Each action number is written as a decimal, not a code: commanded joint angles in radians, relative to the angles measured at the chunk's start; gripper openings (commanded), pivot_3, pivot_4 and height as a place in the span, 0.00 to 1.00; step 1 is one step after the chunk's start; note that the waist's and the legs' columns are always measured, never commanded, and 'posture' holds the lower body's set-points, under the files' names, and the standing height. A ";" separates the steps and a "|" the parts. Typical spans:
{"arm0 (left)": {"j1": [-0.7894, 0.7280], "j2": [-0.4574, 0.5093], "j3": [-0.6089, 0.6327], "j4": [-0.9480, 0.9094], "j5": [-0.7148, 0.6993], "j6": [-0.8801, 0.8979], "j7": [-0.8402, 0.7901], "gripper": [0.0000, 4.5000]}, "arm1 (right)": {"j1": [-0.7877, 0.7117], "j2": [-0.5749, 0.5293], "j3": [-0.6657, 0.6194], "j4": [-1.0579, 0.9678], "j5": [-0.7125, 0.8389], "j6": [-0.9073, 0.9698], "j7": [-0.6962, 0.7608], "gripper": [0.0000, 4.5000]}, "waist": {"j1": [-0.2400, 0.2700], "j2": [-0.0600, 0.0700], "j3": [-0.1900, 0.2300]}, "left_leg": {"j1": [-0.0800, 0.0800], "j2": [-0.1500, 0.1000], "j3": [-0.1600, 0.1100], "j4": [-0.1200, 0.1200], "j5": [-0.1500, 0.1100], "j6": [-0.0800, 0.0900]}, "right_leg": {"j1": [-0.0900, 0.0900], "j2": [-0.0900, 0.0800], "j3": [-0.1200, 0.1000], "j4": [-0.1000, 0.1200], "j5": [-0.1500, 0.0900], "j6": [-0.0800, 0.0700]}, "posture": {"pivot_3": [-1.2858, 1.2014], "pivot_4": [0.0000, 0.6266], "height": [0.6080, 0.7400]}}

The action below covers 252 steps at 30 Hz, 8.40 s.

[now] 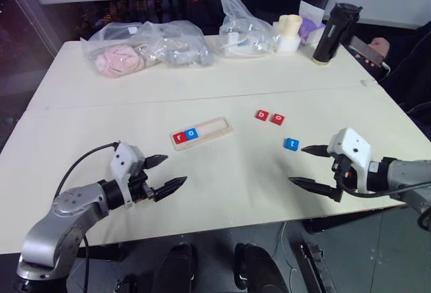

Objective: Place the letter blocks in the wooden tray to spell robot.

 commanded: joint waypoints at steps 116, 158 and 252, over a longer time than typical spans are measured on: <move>-0.574 -0.067 -0.433 0.729 0.434 -0.504 -0.567 0.70 | 0.001 0.043 0.076 -0.121 -0.056 -0.009 -0.113 1.00 | 0.000 0.000 -0.001 | 0.001 0.001 0.004 0.002 0.001 0.006 | 0.001 0.002 -0.001 0.001 0.003 -0.003 | 0.52 0.24 1.00; -0.292 0.055 -0.329 0.462 0.371 -0.429 -0.403 0.99 | -0.114 0.113 0.128 -0.069 -0.049 0.020 -0.160 1.00 | -0.004 0.001 -0.001 | 0.002 0.004 0.005 0.001 0.000 0.006 | 0.000 0.001 -0.001 0.001 0.003 -0.004 | 0.52 0.24 1.00; -0.149 0.086 -0.293 0.261 0.329 -0.346 -0.222 0.99 | -1.143 0.994 -0.022 1.308 -0.352 0.028 -1.210 1.00 | -0.058 0.003 0.000 | 0.000 0.006 0.015 -0.007 0.001 0.007 | -0.010 0.003 0.000 0.004 0.007 -0.008 | 0.52 0.24 1.00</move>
